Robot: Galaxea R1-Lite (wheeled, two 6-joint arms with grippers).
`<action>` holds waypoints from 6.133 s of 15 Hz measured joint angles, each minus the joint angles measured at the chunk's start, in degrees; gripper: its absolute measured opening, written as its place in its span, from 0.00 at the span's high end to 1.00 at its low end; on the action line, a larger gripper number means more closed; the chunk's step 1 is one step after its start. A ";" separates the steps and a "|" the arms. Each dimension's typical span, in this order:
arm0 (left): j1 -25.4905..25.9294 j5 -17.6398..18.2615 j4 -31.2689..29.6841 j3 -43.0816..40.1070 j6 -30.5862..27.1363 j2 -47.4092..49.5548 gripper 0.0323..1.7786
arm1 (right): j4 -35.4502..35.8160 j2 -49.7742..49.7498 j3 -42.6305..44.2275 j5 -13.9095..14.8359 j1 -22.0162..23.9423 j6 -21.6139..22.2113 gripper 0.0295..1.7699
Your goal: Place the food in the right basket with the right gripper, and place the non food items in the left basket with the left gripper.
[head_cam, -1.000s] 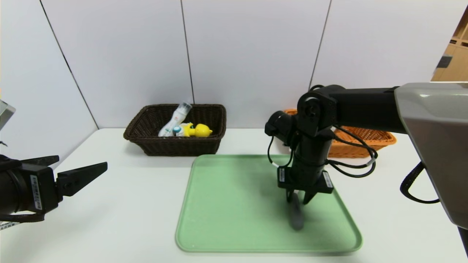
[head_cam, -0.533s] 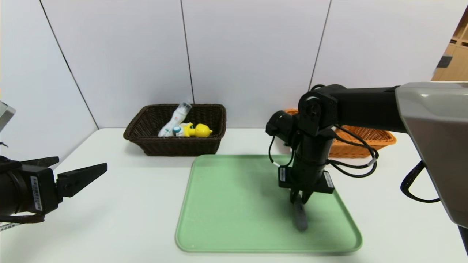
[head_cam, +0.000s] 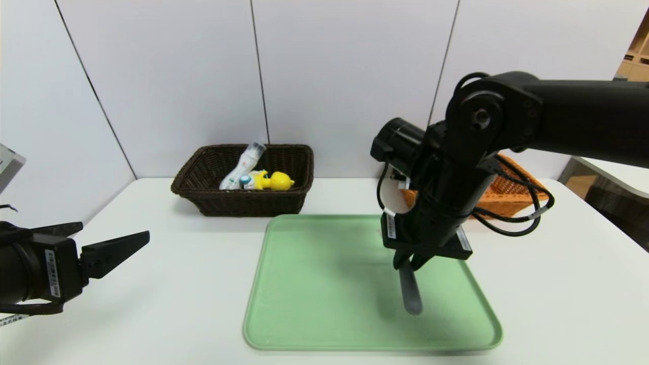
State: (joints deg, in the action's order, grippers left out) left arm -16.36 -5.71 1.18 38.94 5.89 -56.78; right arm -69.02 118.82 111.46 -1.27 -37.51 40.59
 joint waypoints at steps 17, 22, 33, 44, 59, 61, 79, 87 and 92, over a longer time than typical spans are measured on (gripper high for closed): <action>-0.15 -0.99 0.00 -0.41 -0.51 -3.19 0.05 | 62.35 -2.61 0.17 2.58 -5.35 -10.39 0.87; -0.15 -0.90 0.07 -0.51 -0.52 -3.77 0.05 | 79.17 5.55 0.17 3.90 -5.12 -15.19 0.87; -0.15 -1.34 0.20 -1.49 -0.68 -3.90 0.05 | 94.56 20.07 0.30 3.72 -4.24 -20.89 0.87; -0.04 -1.37 0.00 1.35 -0.66 -4.05 0.05 | 92.87 19.03 0.26 4.16 -2.62 -24.26 0.26; 2.19 -1.97 10.30 10.37 -9.96 3.54 0.05 | 8.83 -33.27 -11.04 4.88 16.21 -36.69 0.07; 6.33 -1.95 10.47 11.28 -10.79 5.24 0.05 | 9.33 -39.88 -17.44 4.92 21.61 -36.83 0.06; 16.20 2.60 15.57 -17.01 -16.74 52.93 0.05 | 28.56 -113.31 -73.51 4.27 37.07 -44.51 0.04; 16.01 4.83 -11.92 -37.75 -16.02 56.74 0.05 | 66.19 -118.92 -100.41 4.05 37.38 -51.75 0.04; 16.03 7.88 -4.75 -38.91 -11.97 56.78 0.05 | 79.82 -118.92 -110.95 2.17 37.35 -51.25 0.04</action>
State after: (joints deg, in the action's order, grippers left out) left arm -0.33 2.17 -3.57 0.02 -6.08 0.00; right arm 10.80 -0.10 0.51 0.90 -0.16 -10.65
